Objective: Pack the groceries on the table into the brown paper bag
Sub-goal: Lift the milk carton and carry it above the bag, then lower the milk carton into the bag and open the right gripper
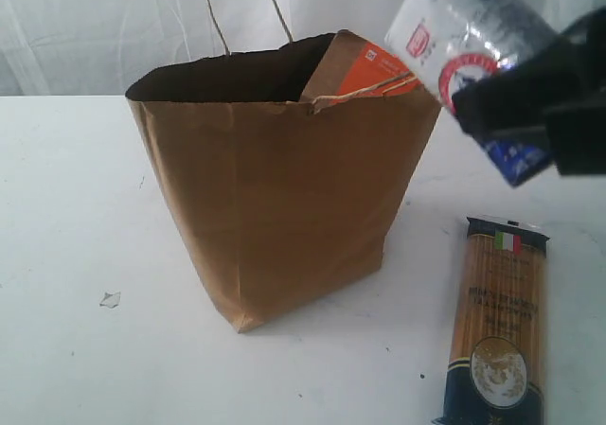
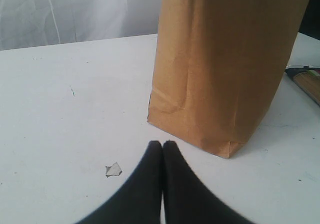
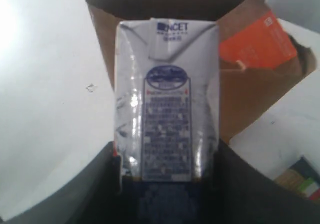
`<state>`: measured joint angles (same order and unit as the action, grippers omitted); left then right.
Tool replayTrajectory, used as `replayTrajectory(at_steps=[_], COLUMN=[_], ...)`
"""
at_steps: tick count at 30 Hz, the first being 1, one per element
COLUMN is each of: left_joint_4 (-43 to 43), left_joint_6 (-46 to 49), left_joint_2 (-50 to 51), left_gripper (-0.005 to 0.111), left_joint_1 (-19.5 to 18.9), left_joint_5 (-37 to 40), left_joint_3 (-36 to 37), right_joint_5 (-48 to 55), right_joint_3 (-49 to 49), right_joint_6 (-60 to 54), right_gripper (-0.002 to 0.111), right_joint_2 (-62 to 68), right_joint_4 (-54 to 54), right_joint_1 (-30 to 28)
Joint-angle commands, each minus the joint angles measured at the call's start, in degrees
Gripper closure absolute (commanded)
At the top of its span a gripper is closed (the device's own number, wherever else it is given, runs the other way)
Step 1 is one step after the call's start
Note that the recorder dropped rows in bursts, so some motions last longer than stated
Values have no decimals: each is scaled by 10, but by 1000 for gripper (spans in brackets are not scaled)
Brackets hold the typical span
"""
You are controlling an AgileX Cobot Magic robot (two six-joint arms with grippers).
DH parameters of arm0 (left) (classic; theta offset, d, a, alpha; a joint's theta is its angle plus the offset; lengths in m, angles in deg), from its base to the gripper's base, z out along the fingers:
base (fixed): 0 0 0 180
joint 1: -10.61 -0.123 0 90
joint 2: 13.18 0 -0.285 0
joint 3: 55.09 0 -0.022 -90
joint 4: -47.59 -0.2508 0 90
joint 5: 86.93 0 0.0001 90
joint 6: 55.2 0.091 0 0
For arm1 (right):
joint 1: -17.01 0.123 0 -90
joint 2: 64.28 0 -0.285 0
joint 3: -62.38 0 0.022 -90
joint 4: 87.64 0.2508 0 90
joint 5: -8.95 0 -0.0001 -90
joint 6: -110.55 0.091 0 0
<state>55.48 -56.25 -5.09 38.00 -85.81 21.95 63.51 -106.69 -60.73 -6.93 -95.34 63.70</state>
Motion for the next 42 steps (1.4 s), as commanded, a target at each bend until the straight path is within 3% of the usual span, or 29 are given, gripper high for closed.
replayTrajectory(at_steps=[1, 10, 23, 42], left_joint_4=[2, 2, 2, 2], left_joint_6=[0, 0, 0, 0], left_joint_2=[-3, -3, -3, -3], left_gripper=[107, 107, 107, 107], left_joint_1=[0, 0, 0, 0], left_joint_5=[2, 2, 2, 2], left_joint_3=[2, 2, 2, 2], right_joint_5=[21, 46, 16, 19], right_joint_3=[-96, -172, -189, -246], right_joint_6=[-23, -179, -434, -554], right_gripper=[108, 108, 108, 108], right_joint_2=[52, 179, 276, 370], right_joint_4=[-100, -229, -140, -116], right_joint_1=[1, -3, -81, -85])
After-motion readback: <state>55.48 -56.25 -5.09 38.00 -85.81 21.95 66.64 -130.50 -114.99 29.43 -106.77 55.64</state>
